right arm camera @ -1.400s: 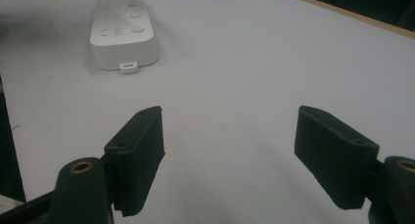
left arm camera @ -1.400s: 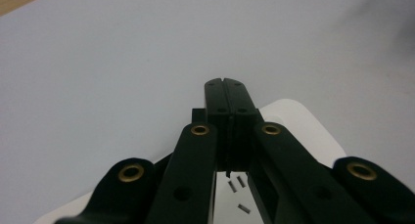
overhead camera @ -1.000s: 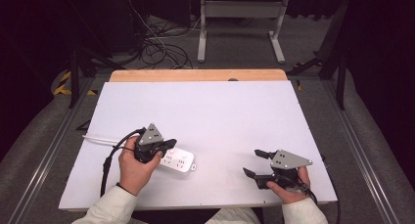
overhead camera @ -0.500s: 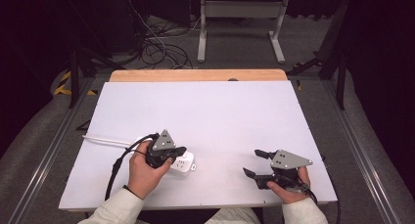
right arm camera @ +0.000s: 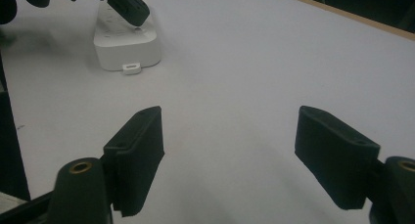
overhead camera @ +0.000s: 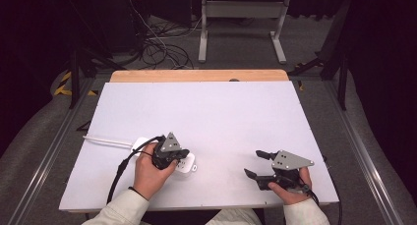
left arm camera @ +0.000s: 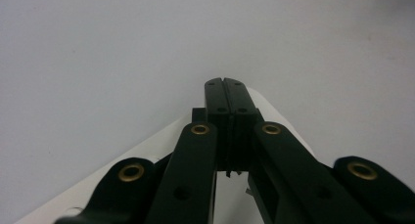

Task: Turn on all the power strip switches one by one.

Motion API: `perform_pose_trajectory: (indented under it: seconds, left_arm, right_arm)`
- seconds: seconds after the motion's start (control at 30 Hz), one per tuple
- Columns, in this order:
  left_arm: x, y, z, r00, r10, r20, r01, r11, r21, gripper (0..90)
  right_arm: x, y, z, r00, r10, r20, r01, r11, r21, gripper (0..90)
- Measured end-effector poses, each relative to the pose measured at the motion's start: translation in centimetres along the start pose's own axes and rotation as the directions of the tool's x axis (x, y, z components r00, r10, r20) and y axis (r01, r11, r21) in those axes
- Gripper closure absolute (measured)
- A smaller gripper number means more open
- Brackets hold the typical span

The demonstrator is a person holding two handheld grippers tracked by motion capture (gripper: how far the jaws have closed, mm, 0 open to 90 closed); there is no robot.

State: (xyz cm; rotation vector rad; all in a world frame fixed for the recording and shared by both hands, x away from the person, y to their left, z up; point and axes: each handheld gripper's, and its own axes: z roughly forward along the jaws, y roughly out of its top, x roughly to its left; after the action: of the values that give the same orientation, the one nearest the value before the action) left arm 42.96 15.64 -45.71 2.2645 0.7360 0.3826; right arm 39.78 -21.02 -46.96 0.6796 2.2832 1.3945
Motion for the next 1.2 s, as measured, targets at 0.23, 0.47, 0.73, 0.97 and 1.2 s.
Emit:
perform_pose_trajectory:
  seconds: [0.23,0.47,0.73,0.97,1.2]
  left_arm:
    - [0.05,-0.06,0.27,1.0,-0.002,-0.008,0.002,1.0,0.002,89.9]
    - [-0.14,-0.09,0.3,0.9998,0.006,-0.018,-0.006,1.0,0.005,89.9]
    - [-0.3,-0.48,0.38,0.9997,0.006,-0.025,-0.006,1.0,-0.005,90.0]
    - [-0.39,-0.54,0.48,0.9996,0.002,-0.03,-0.003,1.0,-0.005,90.0]
    - [-0.44,-0.57,0.67,0.9994,0.007,-0.034,-0.007,0.9999,-0.011,90.0]
  right_arm:
    - [0.01,-0.01,0.02,1.0,0.0,-0.002,0.0,1.0,0.001,27.0]
    - [0.02,-0.01,0.01,1.0,-0.003,-0.002,0.003,1.0,0.002,27.0]
    - [0.09,0.02,-0.03,1.0,-0.002,-0.002,0.002,1.0,0.001,27.0]
    - [0.12,0.01,0.01,1.0,-0.002,-0.005,0.002,1.0,0.0,27.0]
    - [0.17,0.02,0.06,1.0,-0.004,-0.008,0.004,1.0,0.002,26.9]
